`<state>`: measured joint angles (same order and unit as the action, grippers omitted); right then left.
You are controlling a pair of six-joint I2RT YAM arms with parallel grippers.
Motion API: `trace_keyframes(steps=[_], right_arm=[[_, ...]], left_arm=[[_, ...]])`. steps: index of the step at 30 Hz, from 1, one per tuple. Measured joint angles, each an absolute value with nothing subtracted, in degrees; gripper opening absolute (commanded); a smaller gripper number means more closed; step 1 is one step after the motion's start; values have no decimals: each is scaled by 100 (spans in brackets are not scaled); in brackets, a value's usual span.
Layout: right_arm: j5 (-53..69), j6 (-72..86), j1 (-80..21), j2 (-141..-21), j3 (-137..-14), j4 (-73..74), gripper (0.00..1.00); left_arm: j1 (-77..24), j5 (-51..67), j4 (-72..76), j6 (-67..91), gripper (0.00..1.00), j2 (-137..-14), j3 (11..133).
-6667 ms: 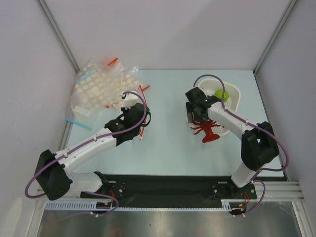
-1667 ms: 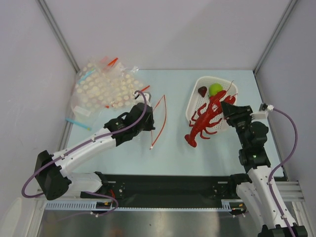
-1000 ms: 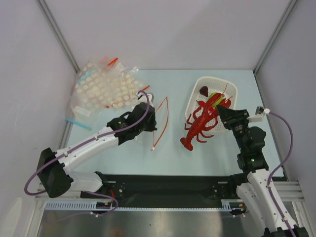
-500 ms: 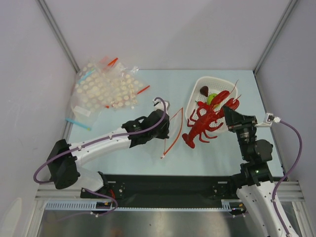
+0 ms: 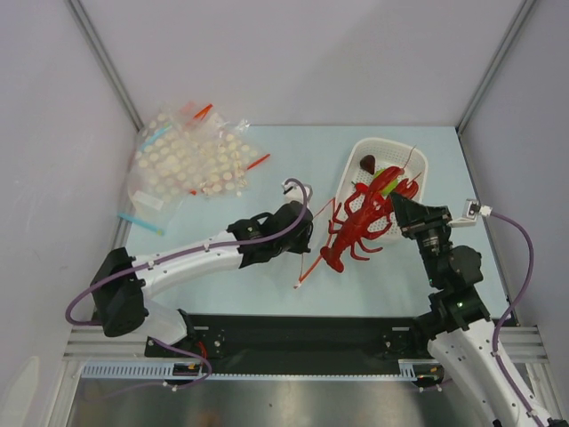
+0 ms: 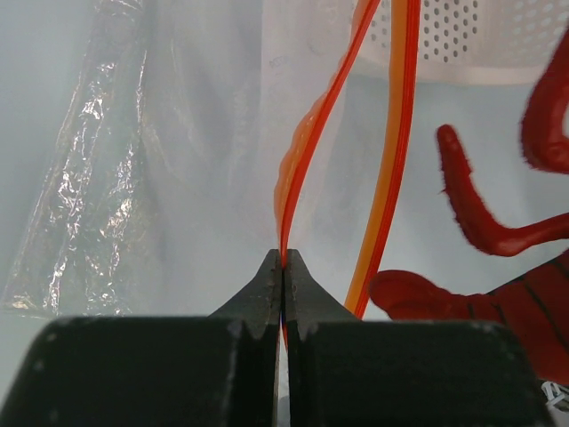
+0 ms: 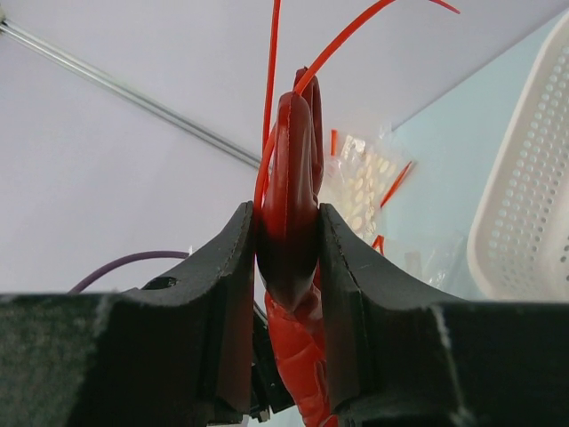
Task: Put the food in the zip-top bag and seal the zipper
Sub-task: Place the fake lobster in the zipper food storage bag.
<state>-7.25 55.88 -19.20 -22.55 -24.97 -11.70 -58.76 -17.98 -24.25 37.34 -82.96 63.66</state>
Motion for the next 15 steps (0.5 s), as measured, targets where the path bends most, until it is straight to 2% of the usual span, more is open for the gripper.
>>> trace_keyframes(steps=[15], right_arm=[[-2685,5776,-3035,-2720,-2849,-502,0]], left_arm=[[-6215,-1796,-2167,4021,0,-8296,6423]])
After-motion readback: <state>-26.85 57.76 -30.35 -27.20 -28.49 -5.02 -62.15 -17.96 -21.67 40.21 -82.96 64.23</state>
